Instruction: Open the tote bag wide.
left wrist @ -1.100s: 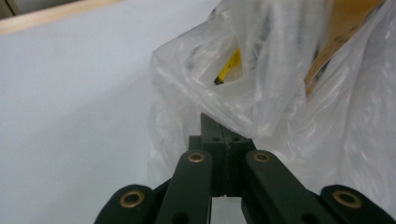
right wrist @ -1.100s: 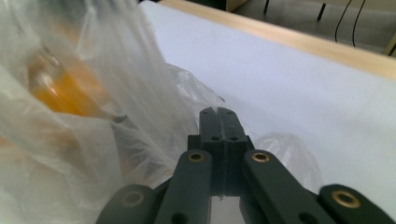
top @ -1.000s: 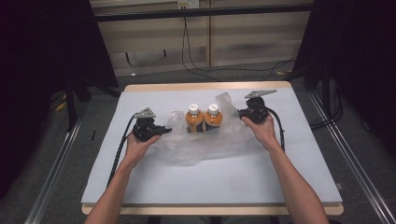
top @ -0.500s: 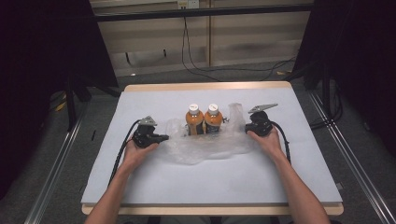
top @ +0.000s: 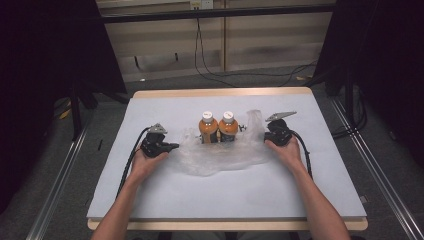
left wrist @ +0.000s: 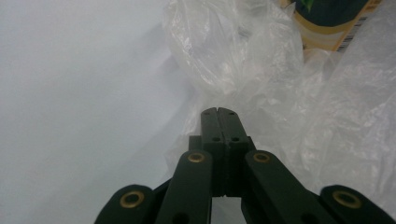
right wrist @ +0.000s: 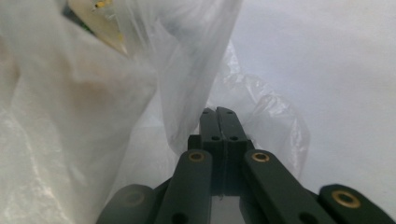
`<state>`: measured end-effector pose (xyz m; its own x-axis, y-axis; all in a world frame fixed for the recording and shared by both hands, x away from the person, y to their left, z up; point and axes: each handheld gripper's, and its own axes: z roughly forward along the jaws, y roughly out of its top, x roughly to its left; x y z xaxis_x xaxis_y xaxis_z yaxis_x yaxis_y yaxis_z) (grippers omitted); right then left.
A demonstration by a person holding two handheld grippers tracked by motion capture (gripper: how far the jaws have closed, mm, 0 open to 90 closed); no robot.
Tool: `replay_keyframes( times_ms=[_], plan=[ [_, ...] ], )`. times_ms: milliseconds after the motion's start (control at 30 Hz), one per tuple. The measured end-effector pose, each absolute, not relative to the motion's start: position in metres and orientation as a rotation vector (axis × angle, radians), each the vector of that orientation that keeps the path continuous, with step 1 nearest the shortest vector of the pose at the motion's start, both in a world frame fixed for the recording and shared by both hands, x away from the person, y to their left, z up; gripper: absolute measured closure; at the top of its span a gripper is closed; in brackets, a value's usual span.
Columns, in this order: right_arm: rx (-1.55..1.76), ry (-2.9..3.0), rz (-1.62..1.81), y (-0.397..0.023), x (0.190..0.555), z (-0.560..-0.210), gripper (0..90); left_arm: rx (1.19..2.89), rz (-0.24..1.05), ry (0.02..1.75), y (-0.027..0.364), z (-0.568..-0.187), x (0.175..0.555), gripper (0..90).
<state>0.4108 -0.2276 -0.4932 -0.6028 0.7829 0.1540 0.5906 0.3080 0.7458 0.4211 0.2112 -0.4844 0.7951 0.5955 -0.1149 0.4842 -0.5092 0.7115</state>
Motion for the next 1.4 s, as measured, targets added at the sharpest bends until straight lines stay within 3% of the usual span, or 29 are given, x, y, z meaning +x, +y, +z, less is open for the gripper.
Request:
replay_keyframes(
  times_ms=[433, 500, 667, 700, 1000, 1167, 1400],
  plan=[
    [1.283, 2.297, 1.232, -0.230, 0.412, -0.491, 90.0, 2.122, 0.142, 0.823, 0.218, -0.485, 0.420, 90.0],
    [1.291, 2.256, 1.302, -0.236, 0.409, -0.485, 81.1, 2.083, 0.126, 0.825, 0.222, -0.483, 0.419, 88.6],
    [1.276, 2.223, 1.356, -0.242, 0.403, -0.472, 72.5, 1.985, 0.122, 0.817, 0.231, -0.469, 0.413, 81.3],
    [1.275, 2.207, 1.367, -0.244, 0.400, -0.466, 63.8, 1.962, 0.138, 0.815, 0.236, -0.463, 0.409, 79.0],
    [1.282, 2.109, 1.442, -0.259, 0.388, -0.444, 49.1, 1.895, 0.173, 0.790, 0.250, -0.444, 0.394, 76.3],
    [1.284, 2.066, 1.482, -0.271, 0.381, -0.429, 47.8, 1.886, 0.174, 0.751, 0.245, -0.435, 0.388, 76.2],
    [1.207, 2.046, 1.585, -0.265, 0.367, -0.396, 59.6, 1.890, 0.156, 0.677, 0.224, -0.420, 0.386, 79.2]
  ],
)
